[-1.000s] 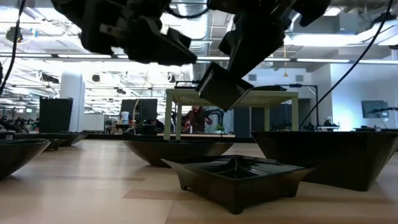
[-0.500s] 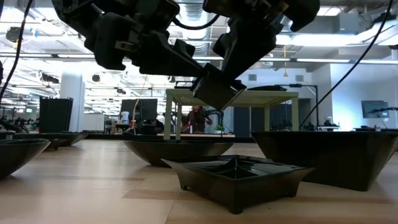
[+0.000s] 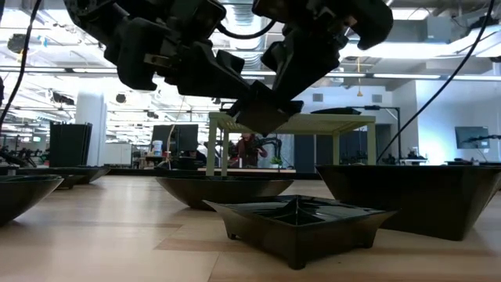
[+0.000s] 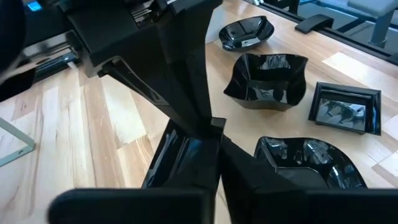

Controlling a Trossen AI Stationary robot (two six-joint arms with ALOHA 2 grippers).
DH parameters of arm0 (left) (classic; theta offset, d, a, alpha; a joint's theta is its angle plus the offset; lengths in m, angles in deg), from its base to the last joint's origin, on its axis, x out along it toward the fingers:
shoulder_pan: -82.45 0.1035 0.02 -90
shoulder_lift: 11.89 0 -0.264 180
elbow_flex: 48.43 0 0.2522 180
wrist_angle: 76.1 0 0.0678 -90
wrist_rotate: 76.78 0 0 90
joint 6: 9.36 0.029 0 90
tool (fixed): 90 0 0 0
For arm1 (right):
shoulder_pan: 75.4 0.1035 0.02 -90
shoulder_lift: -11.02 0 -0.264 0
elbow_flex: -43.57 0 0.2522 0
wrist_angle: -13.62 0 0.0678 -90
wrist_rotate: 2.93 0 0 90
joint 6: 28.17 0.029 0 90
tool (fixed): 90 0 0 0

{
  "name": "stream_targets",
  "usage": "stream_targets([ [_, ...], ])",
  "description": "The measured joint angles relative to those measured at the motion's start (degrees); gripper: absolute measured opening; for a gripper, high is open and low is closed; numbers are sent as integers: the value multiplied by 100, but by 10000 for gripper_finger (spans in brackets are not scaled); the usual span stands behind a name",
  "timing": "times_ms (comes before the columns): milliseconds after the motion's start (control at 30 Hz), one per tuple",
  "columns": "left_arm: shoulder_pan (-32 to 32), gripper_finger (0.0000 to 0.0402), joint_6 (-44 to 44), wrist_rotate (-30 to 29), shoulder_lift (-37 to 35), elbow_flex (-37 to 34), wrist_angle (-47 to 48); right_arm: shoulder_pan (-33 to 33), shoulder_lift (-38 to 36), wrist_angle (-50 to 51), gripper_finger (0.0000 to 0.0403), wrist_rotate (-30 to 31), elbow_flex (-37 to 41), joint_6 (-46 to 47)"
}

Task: Pick & Place Mini shaped plates
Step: Stack the square plate on top of the other square plate on the shelf

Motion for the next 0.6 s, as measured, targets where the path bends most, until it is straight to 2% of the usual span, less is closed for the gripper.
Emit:
stream_targets([
  [133,-14,11,-23,-3,0,0,2,1,0,-15,20,14,0,-136],
  [433,-183,9,-503,-30,-1,0,57,4,-2,-192,85,12,0,-261],
  [600,-369,6,-911,-121,-2,0,588,-16,-4,-146,106,17,0,-293],
])
